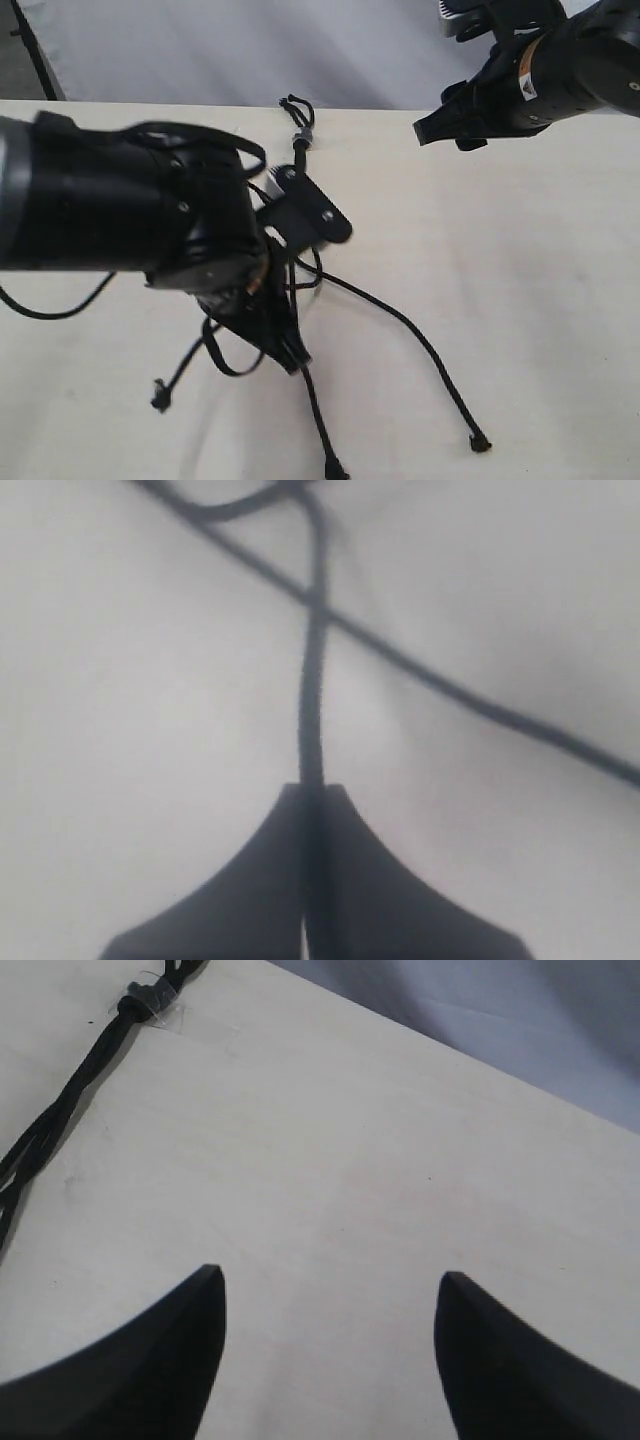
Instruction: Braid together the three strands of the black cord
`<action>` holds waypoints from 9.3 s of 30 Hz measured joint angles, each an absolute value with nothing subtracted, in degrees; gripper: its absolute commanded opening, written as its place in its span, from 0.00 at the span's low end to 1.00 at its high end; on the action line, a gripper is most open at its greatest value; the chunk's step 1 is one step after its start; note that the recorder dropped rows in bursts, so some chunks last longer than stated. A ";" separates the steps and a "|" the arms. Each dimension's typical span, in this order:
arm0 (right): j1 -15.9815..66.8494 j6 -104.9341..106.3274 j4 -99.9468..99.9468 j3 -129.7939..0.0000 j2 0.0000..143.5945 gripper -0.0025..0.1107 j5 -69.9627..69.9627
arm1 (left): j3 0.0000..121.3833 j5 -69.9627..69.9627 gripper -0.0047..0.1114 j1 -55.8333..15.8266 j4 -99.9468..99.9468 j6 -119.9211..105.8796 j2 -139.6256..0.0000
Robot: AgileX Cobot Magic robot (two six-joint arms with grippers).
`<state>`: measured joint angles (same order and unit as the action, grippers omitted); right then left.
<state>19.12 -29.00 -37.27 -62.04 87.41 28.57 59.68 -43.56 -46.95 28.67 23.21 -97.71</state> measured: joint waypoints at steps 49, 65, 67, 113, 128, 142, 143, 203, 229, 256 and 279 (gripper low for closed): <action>34.34 -30.08 -24.61 -62.04 92.96 0.54 33.20 | 41.22 -27.93 0.50 -30.64 30.96 36.30 -94.08; 49.86 -30.08 -16.71 -61.93 103.01 0.54 26.93 | 33.56 -18.38 0.50 -18.82 36.64 45.36 -89.86; 50.61 -30.08 -16.21 -61.93 103.74 0.54 27.35 | 33.56 -18.38 0.50 -18.82 36.64 45.36 -89.72; 54.71 -30.20 -31.59 -72.79 106.55 0.02 53.55 | 33.53 -17.94 0.50 -18.82 36.64 45.36 -89.72; 41.90 -31.78 -31.19 -67.14 115.29 0.02 48.07 | 33.53 -17.72 0.50 -18.82 36.64 45.36 -89.72; 53.70 -7.60 -10.43 -69.43 103.39 0.02 46.89 | 33.53 -17.72 0.50 -18.82 36.44 45.36 -89.72; 52.76 -7.60 -10.87 -69.43 102.61 0.02 47.43 | 33.53 -17.72 0.50 -18.82 36.44 45.36 -89.72; 24.13 -62.13 -59.50 -56.82 85.50 0.64 45.08 | 51.29 -27.57 0.50 -52.01 19.78 35.42 -99.68; 16.42 -62.60 -57.58 -56.20 85.50 0.64 37.58 | 61.02 -34.67 0.05 -52.40 4.97 13.17 -109.76; 16.42 -60.44 -57.34 -56.20 85.50 0.64 35.52 | 54.45 -28.61 0.05 -39.21 18.84 16.98 -107.42; 16.42 -60.44 -57.24 -56.20 85.50 0.64 33.81 | 52.49 -32.59 0.05 -38.64 22.30 19.25 -100.70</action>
<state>16.42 -60.44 -57.24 -56.20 85.50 33.81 52.49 -32.59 -38.64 22.30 19.25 -100.70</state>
